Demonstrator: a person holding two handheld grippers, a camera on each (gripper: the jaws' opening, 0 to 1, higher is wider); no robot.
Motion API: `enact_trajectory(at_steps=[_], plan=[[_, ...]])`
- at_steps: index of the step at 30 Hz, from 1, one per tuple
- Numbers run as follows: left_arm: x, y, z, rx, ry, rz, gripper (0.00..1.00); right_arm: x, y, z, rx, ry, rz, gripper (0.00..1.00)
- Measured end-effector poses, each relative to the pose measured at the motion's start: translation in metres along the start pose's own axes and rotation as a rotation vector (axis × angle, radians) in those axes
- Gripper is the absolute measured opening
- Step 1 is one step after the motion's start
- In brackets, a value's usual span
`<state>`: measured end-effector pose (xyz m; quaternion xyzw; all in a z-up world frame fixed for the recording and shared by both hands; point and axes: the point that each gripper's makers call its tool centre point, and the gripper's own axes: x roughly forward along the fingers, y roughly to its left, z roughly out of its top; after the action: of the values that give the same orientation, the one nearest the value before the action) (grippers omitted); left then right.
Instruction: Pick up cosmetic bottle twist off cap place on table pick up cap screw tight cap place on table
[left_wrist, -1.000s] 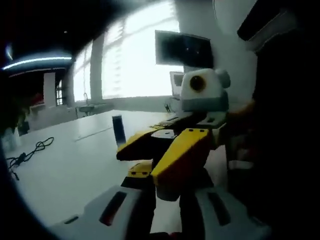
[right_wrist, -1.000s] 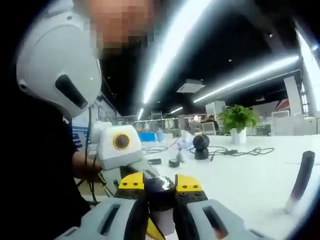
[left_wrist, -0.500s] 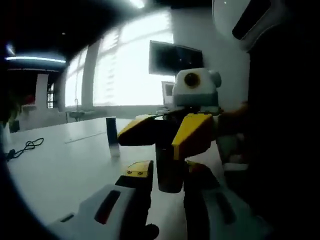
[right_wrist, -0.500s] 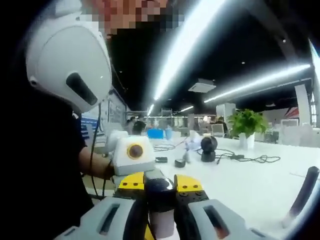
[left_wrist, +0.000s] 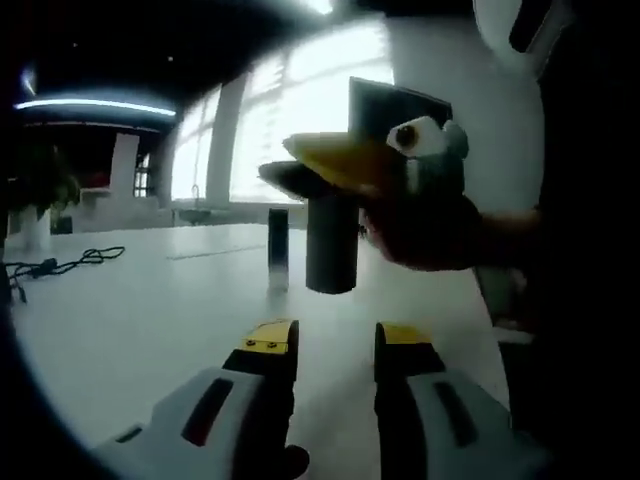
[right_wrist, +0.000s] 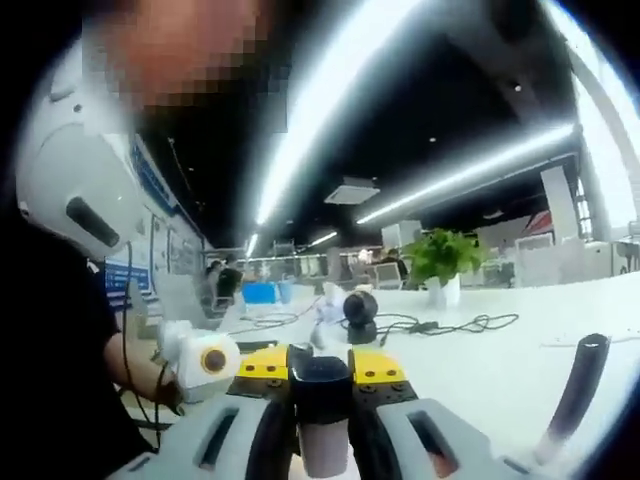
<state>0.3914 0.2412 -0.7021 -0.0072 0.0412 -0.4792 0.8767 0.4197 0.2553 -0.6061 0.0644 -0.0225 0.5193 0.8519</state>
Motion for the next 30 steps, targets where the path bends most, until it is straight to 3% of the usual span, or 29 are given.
enact_trajectory(at_steps=[4,9,10,15,23,30], plan=[[-0.002,0.006,0.004,0.005,-0.021,0.033,0.2,0.009,-0.029,-0.003,-0.014,0.025,-0.119,0.13],[-0.003,0.005,0.002,0.033,-0.03,0.035,0.2,0.021,-0.047,-0.003,0.01,-0.013,-0.151,0.13],[-0.004,0.005,0.003,0.037,-0.032,0.039,0.2,0.023,-0.054,-0.006,-0.023,0.004,-0.177,0.13],[-0.005,0.006,0.003,0.034,-0.036,0.041,0.2,0.036,-0.075,-0.023,-0.025,0.034,-0.244,0.13],[-0.004,0.007,-0.001,0.069,-0.023,0.048,0.19,0.055,-0.105,-0.048,-0.023,0.059,-0.306,0.13],[-0.007,0.014,0.004,0.03,-0.053,0.068,0.18,0.069,-0.113,-0.063,-0.076,0.092,-0.323,0.13]])
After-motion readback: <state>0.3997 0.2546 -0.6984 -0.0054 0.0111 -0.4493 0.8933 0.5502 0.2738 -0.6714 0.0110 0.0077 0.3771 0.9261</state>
